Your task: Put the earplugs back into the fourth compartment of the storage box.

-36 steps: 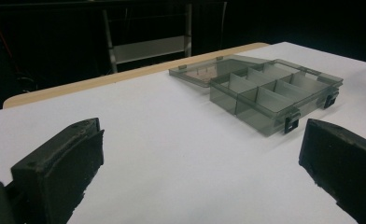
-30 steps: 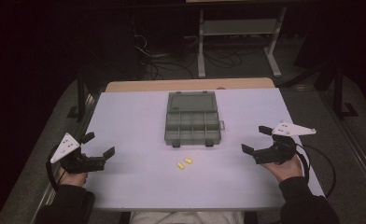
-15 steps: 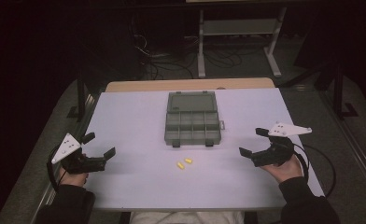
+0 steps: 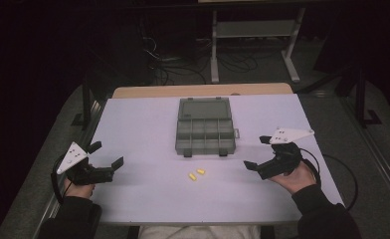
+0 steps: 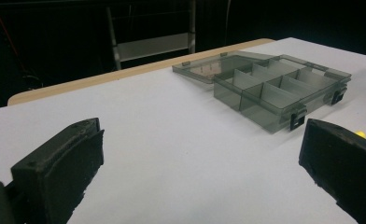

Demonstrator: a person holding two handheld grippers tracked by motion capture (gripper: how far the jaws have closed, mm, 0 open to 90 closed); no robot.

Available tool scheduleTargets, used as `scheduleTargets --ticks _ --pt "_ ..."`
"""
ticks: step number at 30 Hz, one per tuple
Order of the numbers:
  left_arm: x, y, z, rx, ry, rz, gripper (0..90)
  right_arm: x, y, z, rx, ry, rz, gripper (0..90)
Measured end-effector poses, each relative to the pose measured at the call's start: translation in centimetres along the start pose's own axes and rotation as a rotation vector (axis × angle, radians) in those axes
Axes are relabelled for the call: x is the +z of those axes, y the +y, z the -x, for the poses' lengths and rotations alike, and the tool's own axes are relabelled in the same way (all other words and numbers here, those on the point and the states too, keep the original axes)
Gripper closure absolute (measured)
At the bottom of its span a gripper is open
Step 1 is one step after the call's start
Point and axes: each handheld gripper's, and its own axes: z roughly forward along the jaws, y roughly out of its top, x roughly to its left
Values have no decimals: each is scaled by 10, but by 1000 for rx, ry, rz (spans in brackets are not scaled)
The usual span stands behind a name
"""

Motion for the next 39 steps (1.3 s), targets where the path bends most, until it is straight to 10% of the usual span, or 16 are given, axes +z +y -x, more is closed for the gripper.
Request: scheduleTargets --ticks 39 --pt "0 -1 -1 -12 -13 6 0 75 52 -29 -174 155 -215 0"
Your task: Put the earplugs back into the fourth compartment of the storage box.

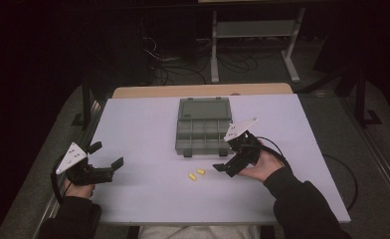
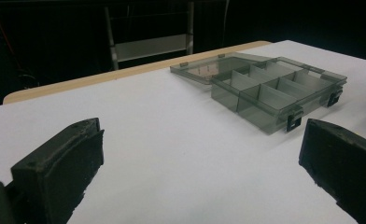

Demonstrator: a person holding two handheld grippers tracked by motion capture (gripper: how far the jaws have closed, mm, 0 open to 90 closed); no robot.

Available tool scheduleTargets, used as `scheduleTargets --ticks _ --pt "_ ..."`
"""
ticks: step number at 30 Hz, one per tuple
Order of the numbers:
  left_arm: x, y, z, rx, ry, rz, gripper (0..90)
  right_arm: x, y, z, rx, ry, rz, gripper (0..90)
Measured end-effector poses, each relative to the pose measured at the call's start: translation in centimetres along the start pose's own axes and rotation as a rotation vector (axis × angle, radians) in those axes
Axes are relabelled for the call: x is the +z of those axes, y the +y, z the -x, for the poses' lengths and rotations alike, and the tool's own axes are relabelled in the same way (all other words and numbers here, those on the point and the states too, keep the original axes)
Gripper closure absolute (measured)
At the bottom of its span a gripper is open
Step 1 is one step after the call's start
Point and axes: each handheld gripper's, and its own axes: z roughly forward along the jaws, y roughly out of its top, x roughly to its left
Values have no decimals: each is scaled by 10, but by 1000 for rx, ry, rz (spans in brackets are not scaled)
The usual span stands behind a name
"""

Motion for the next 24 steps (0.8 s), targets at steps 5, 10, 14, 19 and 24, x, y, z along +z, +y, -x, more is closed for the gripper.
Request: scheduleTargets --ticks 5,10,14,19,24 --pt "0 0 0 -1 -1 2 0 10 3 -2 -11 16 -26 0" --pt "0 0 0 -1 -2 1 0 18 4 -4 -26 26 -52 0" --pt "0 0 0 0 -3 0 0 30 7 -9 -44 47 -83 0" --pt "0 0 0 0 -3 0 0 39 9 -12 -54 62 -102 0" --pt "0 0 0 0 -6 -3 0 52 11 -17 -69 90 -137 0"
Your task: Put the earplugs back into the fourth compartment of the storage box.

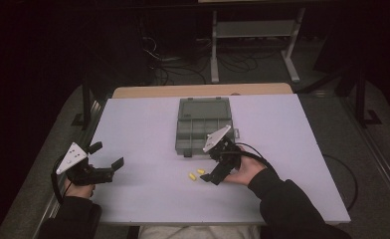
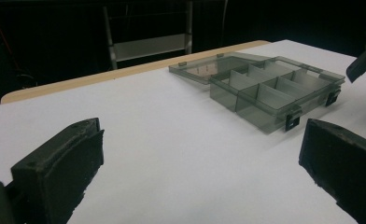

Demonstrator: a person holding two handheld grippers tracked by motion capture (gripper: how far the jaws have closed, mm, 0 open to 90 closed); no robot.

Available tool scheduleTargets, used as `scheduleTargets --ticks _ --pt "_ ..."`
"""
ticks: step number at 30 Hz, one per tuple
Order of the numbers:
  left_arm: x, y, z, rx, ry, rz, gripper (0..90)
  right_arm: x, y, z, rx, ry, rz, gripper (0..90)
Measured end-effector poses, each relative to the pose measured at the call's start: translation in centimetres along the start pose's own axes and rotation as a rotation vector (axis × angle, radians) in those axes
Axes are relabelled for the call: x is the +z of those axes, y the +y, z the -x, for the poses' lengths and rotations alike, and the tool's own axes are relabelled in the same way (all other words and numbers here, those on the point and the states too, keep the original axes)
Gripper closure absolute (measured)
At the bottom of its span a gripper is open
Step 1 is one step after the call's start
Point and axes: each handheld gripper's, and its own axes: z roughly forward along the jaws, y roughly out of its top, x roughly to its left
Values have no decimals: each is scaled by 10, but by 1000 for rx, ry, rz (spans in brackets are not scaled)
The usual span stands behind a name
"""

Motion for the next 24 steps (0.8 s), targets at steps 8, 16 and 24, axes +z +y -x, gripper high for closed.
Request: scheduleTargets --ticks 8,16,24 --pt "0 0 0 -1 -2 1 0 16 2 -1 -14 15 -38 0" --pt "1 0 0 -4 -7 -3 0 32 2 1 -39 5 -69 0" --pt "1 0 0 1 -11 -8 0 39 1 8 -40 24 -73 150"
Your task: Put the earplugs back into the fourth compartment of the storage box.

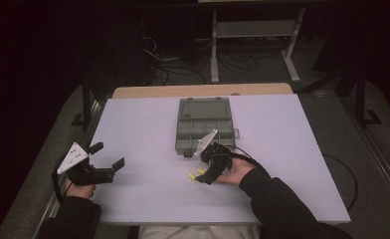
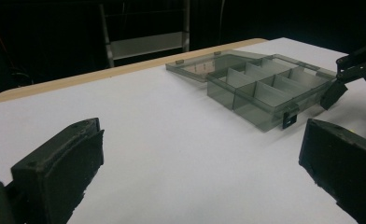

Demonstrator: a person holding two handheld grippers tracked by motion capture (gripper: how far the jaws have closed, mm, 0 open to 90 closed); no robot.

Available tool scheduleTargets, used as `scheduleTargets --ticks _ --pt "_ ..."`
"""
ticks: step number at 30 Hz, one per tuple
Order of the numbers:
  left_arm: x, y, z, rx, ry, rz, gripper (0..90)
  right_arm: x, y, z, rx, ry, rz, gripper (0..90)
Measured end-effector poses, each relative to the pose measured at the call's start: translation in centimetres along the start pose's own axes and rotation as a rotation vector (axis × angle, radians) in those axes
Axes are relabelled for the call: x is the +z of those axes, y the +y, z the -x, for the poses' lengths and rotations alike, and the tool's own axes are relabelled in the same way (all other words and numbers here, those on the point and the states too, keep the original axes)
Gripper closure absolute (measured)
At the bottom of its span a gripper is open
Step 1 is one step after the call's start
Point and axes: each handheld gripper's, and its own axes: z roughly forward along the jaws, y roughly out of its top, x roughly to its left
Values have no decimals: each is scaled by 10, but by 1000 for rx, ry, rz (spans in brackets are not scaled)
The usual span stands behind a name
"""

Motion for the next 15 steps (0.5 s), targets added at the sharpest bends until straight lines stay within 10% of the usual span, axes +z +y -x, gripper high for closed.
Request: scheduleTargets --ticks 15 --pt "1 0 0 0 -3 0 0 6 -2 6 1 18 -10 400"
